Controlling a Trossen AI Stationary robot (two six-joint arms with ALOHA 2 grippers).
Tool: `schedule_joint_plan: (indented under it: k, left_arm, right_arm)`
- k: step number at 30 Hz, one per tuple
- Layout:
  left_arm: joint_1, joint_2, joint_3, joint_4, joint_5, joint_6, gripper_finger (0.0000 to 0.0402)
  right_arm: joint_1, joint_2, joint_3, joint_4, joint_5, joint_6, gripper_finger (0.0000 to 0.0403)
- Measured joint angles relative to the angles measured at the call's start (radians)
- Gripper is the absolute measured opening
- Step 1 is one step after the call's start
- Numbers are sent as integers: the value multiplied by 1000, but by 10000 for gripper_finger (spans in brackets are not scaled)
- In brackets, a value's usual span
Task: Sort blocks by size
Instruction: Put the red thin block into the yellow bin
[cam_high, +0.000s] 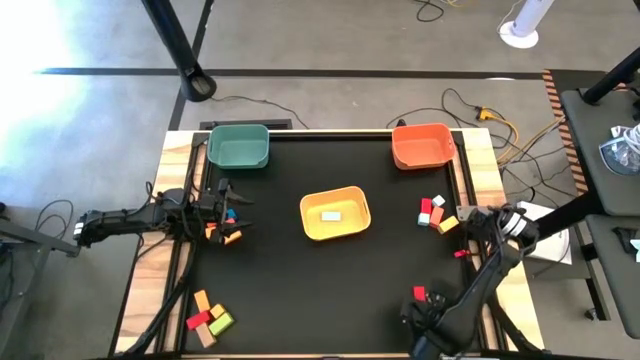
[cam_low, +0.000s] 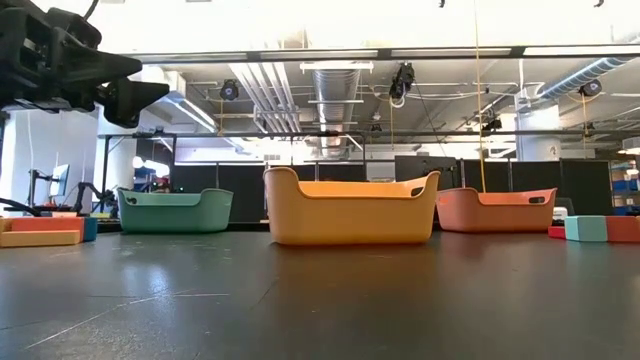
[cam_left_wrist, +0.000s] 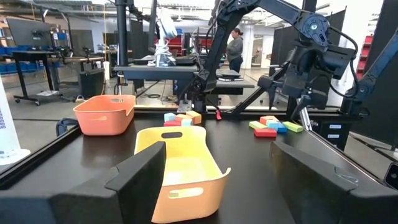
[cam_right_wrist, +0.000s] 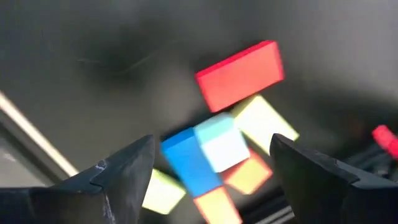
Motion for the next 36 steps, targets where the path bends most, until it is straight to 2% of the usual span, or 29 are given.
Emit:
schedule_joint_plan:
  k: [11,25,36]
  left_arm:
    - [0,0,0,0,0,0,274]
    - [0,0,0,0,0,0,274]
    - [0,0,0,0,0,0,274]
  right_arm:
    - [-74,-2,0,-21,6,-132,296]
    - [-71,-2,0,-6,11,-131,302]
    - [-70,-2,0,17,11,-128,291]
